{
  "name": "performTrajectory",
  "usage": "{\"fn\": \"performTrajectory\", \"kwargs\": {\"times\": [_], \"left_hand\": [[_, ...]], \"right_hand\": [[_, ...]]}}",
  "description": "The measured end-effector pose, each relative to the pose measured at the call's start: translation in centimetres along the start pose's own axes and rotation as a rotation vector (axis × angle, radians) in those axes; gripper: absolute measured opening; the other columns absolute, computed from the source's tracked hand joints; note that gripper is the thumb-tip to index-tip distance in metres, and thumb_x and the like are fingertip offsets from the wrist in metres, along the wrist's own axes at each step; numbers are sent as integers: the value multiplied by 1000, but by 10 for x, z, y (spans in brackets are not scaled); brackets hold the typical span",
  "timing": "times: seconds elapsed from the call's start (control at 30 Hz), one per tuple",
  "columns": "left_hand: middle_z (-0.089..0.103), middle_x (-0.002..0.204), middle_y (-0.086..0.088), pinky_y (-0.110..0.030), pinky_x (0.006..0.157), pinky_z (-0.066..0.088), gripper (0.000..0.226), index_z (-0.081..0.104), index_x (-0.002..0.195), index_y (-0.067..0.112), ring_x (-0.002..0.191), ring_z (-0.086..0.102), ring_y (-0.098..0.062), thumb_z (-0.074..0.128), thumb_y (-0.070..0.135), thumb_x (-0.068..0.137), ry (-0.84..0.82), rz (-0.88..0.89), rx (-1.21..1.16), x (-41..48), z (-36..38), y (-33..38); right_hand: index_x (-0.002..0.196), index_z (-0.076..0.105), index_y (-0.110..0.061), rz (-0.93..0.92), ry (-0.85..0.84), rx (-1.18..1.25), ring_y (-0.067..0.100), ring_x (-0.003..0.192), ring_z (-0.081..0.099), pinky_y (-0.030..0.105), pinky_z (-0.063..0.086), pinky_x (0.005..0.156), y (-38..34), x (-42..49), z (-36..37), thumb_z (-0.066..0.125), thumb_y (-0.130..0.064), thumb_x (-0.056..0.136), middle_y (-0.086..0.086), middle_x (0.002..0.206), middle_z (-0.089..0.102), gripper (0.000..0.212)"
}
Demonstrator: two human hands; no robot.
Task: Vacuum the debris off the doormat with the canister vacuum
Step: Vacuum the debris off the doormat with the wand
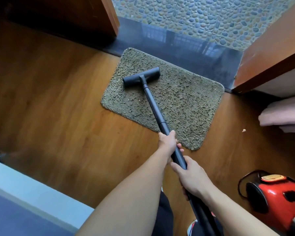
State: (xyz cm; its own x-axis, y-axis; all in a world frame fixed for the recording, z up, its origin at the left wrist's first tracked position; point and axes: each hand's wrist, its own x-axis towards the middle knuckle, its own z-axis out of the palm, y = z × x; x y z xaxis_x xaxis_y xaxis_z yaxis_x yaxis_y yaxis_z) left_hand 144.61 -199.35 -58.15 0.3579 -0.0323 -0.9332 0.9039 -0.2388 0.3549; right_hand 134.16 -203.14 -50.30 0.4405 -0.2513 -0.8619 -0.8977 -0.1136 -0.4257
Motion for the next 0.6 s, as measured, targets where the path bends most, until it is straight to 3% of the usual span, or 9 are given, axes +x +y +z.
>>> {"fn": "performTrajectory", "kwargs": {"times": [0.07,0.27,0.37,0.43,0.53,0.6], "left_hand": [[47,75,-6,-23,40,45,19,38,109,12,47,47,-14,50,25,102,2,-4,5,0,-3,4],[45,73,-6,-22,40,45,17,37,105,13,47,45,-14,48,25,102,10,-52,-54,-21,4,-25],[44,73,-7,-24,42,47,15,37,101,15,47,45,-15,47,27,102,18,-119,-108,-43,9,-62],[44,72,-7,-26,44,48,15,38,100,17,48,46,-15,46,29,102,22,-155,-128,-59,11,-86],[46,73,-7,-26,47,50,17,39,105,17,49,48,-15,46,33,102,33,-186,-145,-71,10,-109],[47,73,-7,-26,46,50,17,40,105,17,49,48,-14,46,33,102,46,-188,-144,-72,5,-111]], "right_hand": [[92,53,-29,-7,-6,-6,20,52,59,35,52,54,-5,1,2,56,-42,94,-2,67,61,14],[98,51,-19,27,-80,-18,21,36,54,30,46,38,13,-25,-12,55,-38,98,9,70,60,20],[101,54,-24,26,-101,-150,17,48,60,34,53,50,43,-47,-21,56,-45,97,1,73,64,21],[108,55,-28,31,-115,-217,9,50,59,27,51,55,64,-63,-24,56,-47,98,-2,77,65,21],[116,54,-35,45,-126,-250,8,54,60,29,54,63,83,-76,-20,55,-51,97,-4,80,67,26],[123,51,-37,45,-136,-264,7,53,57,24,50,58,86,-77,-14,53,-54,97,-7,80,64,31]]}}
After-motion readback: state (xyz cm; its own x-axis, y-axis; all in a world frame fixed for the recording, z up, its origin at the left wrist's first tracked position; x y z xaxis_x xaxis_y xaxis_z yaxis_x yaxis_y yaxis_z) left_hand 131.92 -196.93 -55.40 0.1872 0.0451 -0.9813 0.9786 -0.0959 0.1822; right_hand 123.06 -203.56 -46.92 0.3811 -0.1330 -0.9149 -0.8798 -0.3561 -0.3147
